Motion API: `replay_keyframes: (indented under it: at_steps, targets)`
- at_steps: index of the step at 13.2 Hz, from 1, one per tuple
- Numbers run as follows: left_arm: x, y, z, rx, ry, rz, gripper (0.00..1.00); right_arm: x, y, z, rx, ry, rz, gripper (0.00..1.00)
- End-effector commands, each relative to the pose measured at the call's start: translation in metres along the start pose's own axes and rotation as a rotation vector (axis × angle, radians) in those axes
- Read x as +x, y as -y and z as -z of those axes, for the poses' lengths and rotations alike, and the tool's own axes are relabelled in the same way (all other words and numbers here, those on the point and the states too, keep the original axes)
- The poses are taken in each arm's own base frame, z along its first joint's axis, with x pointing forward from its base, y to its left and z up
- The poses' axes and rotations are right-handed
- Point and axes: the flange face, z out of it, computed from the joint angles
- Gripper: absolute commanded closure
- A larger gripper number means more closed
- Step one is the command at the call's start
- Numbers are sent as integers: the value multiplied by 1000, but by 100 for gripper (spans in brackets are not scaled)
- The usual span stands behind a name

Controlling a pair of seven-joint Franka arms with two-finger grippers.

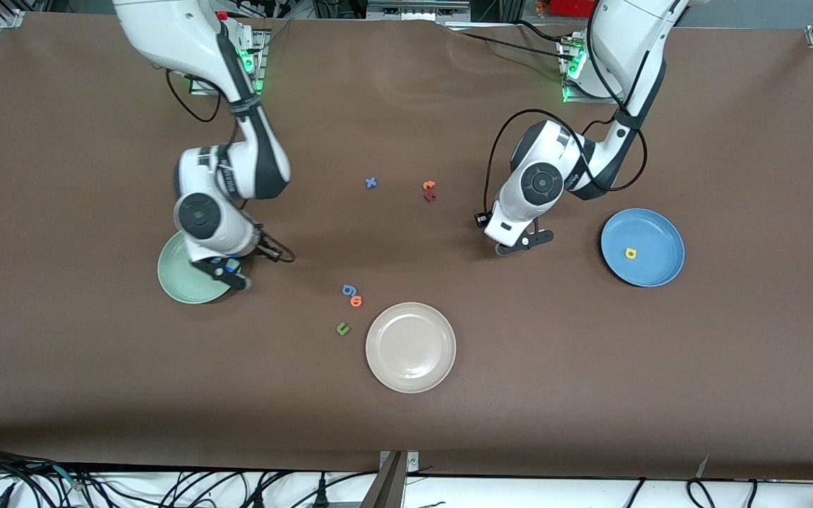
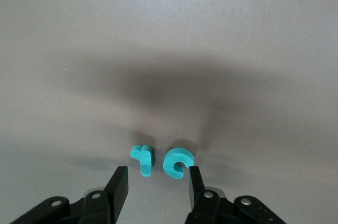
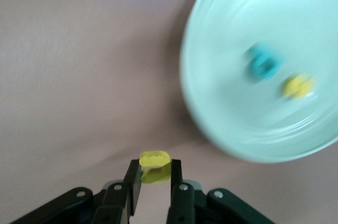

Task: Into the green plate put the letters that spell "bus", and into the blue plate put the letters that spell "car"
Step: 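Release the yellow 2 onto the green plate with the right gripper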

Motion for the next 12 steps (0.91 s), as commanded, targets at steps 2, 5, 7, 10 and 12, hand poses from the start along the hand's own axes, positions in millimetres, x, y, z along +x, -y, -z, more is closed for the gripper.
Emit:
replay_keyframes:
  at_steps: [2, 5, 7, 10, 12]
  targets:
    - [1, 13, 18, -7, 4, -5, 52, 37, -49, 9, -6, 43, 56, 0]
    - [5, 24, 14, 3, 9, -61, 65, 13, -16, 9, -12, 40, 24, 0]
    - [5, 25, 12, 5, 11, -67, 69, 6, -7, 13, -6, 35, 26, 0]
    - [5, 25, 9, 9, 16, -64, 70, 5, 1, 50, 41, 5, 65, 0]
    - [5, 25, 7, 10, 17, -56, 70, 5, -11, 115, 96, 4, 169, 0]
